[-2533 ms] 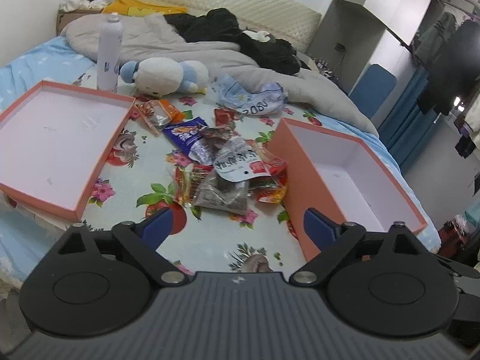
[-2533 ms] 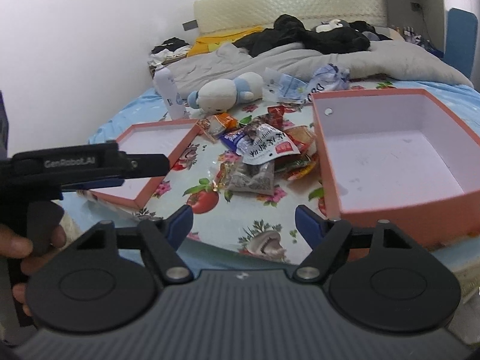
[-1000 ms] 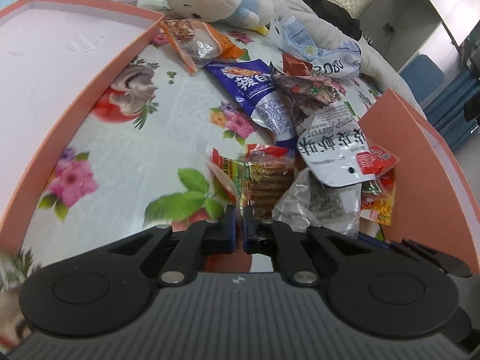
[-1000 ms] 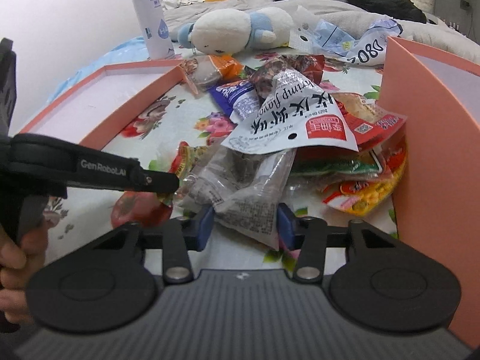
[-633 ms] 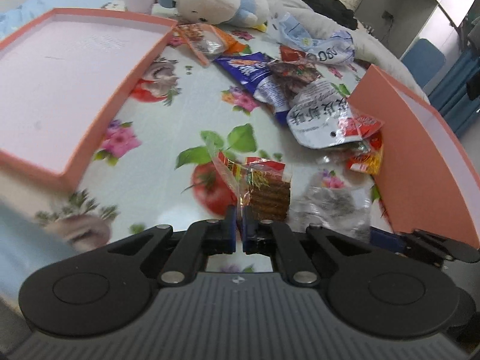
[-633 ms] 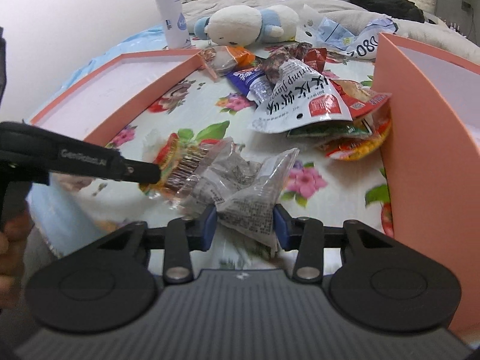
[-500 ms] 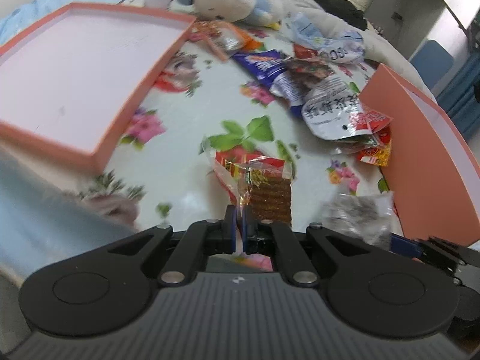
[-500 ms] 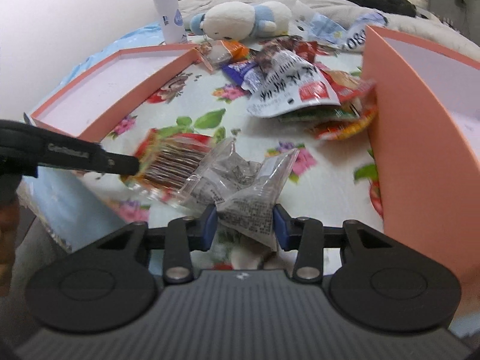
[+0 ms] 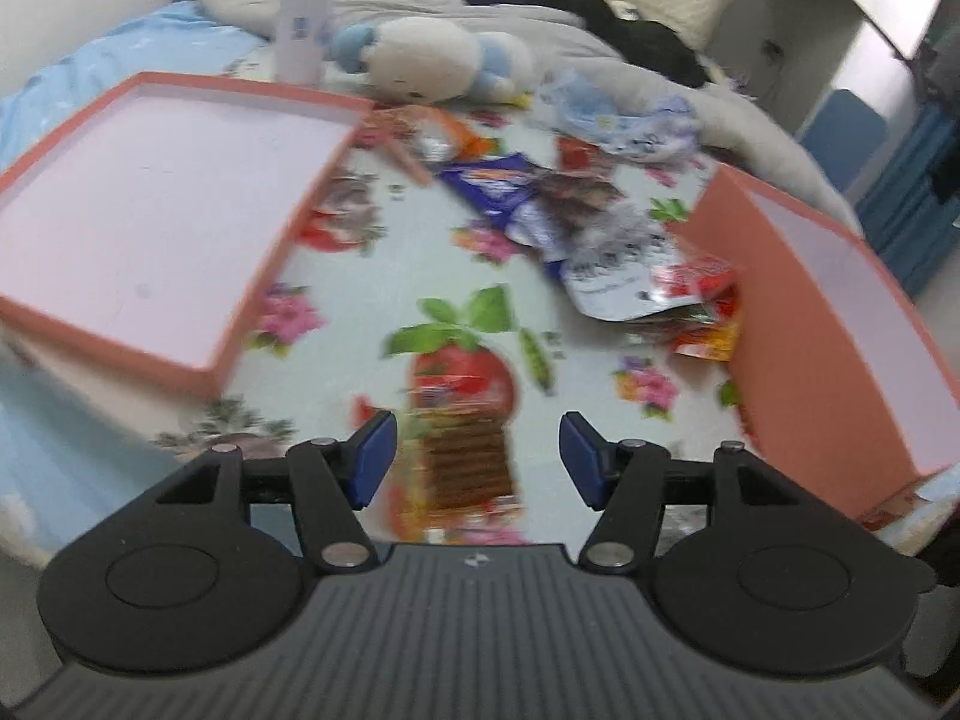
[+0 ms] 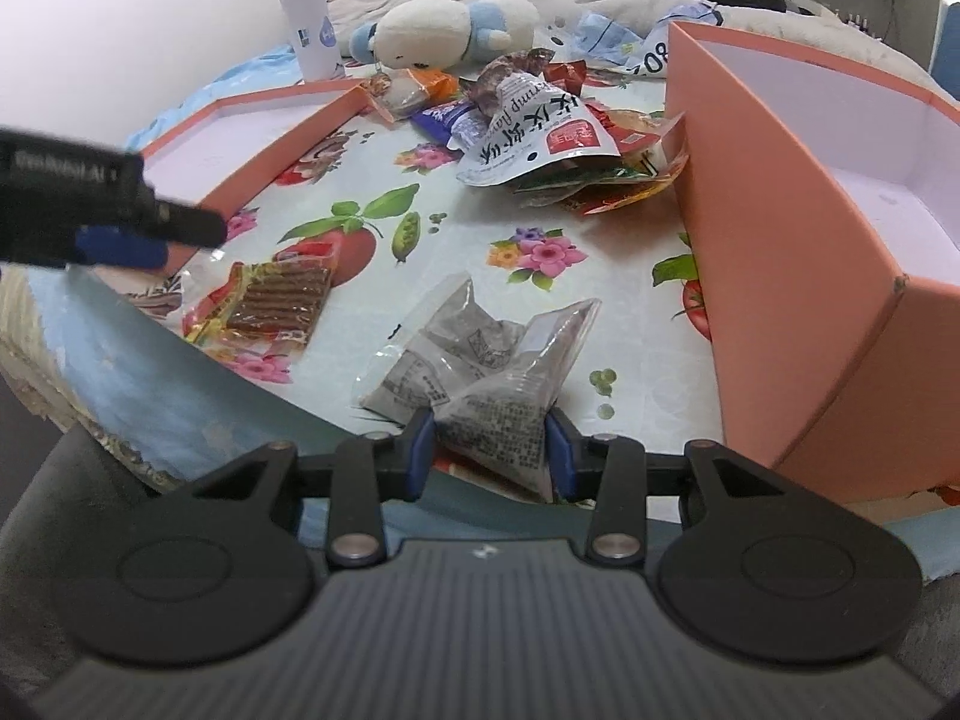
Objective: Organize snacks
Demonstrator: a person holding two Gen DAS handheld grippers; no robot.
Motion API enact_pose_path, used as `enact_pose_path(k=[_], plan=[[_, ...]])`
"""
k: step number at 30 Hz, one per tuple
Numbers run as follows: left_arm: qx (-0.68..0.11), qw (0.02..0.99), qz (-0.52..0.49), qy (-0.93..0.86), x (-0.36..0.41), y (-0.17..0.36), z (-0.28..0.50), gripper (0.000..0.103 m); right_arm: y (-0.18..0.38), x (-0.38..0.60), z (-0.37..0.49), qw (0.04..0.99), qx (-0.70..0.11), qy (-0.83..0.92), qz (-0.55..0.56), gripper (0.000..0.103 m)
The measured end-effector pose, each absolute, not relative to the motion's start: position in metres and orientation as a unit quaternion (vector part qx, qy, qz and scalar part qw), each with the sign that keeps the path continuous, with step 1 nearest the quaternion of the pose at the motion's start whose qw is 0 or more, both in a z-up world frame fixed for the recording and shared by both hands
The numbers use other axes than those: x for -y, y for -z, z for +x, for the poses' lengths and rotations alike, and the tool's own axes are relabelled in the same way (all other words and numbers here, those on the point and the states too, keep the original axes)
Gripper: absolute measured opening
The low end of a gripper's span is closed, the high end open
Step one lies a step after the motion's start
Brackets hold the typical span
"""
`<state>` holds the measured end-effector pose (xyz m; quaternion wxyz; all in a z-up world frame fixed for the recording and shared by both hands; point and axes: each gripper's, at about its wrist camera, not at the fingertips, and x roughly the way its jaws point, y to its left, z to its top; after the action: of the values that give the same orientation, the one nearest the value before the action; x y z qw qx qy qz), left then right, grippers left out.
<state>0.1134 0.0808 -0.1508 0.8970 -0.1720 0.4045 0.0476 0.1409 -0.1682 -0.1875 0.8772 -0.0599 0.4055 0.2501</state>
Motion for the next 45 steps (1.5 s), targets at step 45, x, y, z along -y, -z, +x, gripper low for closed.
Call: enact_pose_path(k=[45], plan=[[-0.385, 0.909, -0.138, -0.083, -0.056, 0.163, 0.112, 0.054, 0.151, 0.179, 0.137, 0.893, -0.369, -0.255, -0.033, 0.041]])
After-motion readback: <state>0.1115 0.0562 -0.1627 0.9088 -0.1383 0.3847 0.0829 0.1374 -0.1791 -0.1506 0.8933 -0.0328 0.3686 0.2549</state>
